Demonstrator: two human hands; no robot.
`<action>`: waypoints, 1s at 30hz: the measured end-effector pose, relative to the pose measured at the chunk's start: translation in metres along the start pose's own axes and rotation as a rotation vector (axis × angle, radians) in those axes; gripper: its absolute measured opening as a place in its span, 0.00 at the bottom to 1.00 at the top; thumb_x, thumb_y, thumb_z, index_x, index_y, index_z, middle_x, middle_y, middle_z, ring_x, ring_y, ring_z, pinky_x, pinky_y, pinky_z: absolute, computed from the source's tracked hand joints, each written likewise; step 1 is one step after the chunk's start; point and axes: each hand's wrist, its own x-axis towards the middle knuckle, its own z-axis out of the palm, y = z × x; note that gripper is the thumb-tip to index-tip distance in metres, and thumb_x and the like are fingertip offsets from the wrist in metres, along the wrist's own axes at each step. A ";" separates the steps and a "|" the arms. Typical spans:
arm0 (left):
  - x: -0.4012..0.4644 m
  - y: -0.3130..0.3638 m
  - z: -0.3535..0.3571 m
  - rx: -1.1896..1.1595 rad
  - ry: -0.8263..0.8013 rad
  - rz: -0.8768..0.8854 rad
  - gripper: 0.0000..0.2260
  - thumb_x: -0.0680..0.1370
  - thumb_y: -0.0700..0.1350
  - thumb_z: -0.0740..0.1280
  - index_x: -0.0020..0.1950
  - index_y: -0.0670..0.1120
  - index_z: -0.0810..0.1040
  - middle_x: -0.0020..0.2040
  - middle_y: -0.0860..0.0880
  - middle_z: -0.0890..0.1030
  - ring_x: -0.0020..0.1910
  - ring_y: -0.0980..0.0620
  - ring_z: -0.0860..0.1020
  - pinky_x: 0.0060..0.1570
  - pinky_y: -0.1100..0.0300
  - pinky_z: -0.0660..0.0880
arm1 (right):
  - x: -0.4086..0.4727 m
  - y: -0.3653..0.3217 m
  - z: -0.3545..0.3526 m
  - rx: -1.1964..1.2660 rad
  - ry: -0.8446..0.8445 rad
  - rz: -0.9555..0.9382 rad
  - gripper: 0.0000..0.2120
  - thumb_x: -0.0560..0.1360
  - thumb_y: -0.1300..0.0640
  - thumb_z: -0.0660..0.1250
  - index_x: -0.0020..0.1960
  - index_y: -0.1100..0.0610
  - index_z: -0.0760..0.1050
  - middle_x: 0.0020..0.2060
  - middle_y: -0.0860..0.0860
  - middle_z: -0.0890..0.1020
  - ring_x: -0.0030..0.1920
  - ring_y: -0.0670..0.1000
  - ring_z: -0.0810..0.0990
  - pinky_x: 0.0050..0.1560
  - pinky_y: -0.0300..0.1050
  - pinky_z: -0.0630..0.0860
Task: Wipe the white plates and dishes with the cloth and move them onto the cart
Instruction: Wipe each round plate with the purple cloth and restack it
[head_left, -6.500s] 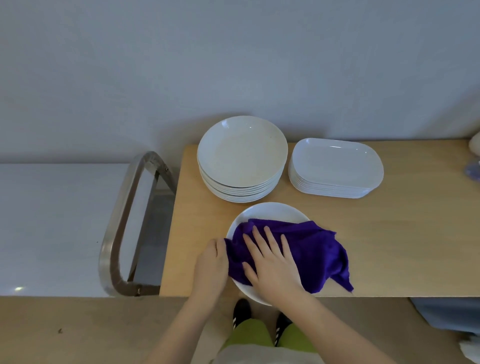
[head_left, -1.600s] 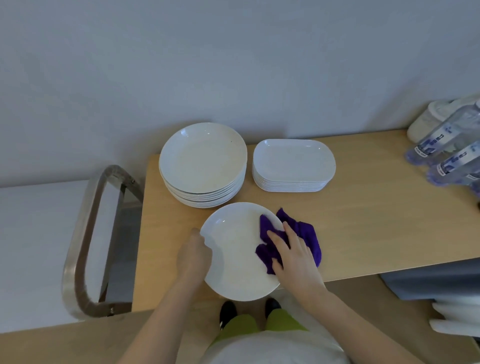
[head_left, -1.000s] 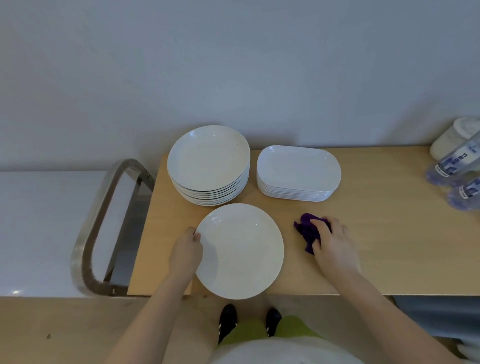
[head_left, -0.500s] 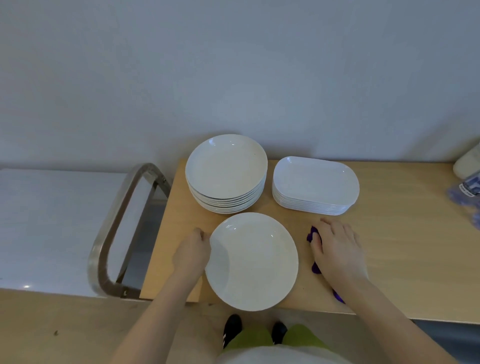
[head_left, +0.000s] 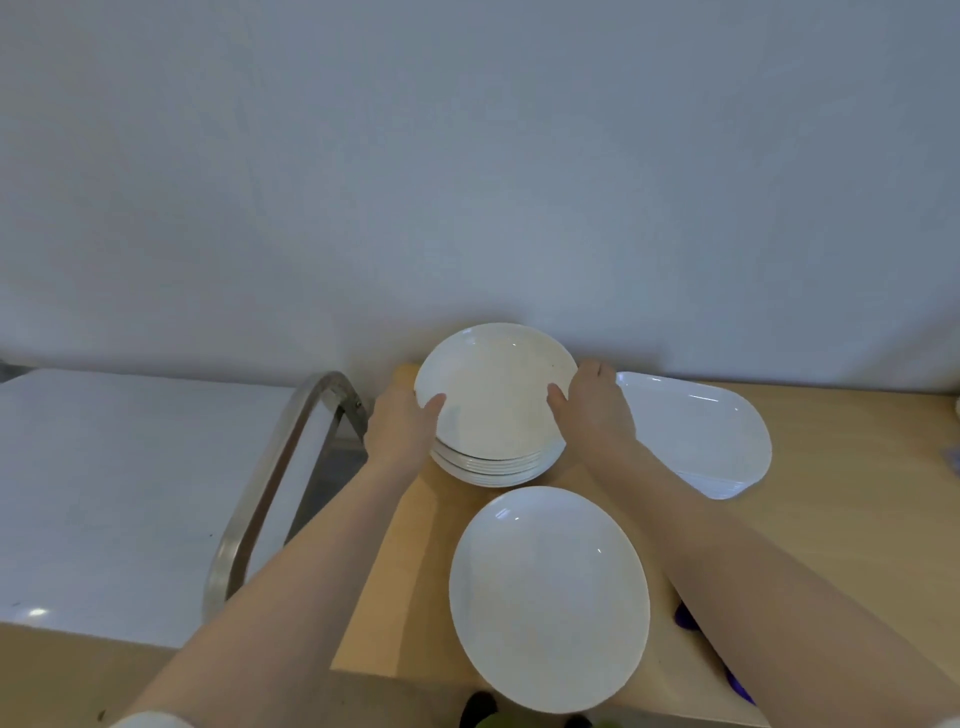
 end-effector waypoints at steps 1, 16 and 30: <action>0.004 -0.002 0.000 0.001 0.001 0.013 0.15 0.78 0.54 0.65 0.58 0.44 0.73 0.51 0.46 0.78 0.43 0.49 0.73 0.33 0.60 0.65 | 0.003 0.000 0.002 -0.006 -0.010 0.021 0.19 0.80 0.51 0.60 0.63 0.64 0.64 0.62 0.60 0.70 0.57 0.60 0.75 0.50 0.50 0.71; 0.022 -0.007 -0.002 -0.055 -0.094 0.000 0.10 0.76 0.39 0.63 0.36 0.47 0.66 0.36 0.45 0.76 0.35 0.47 0.75 0.32 0.58 0.70 | 0.011 0.004 0.013 0.011 0.046 0.124 0.09 0.77 0.64 0.59 0.57 0.61 0.66 0.53 0.57 0.77 0.51 0.60 0.77 0.43 0.46 0.68; -0.048 0.004 -0.031 -0.439 0.021 0.004 0.08 0.77 0.40 0.66 0.54 0.49 0.70 0.42 0.51 0.74 0.43 0.50 0.77 0.45 0.52 0.80 | -0.046 0.028 -0.022 0.280 0.240 -0.046 0.12 0.78 0.60 0.58 0.61 0.58 0.69 0.38 0.50 0.75 0.42 0.56 0.75 0.42 0.49 0.71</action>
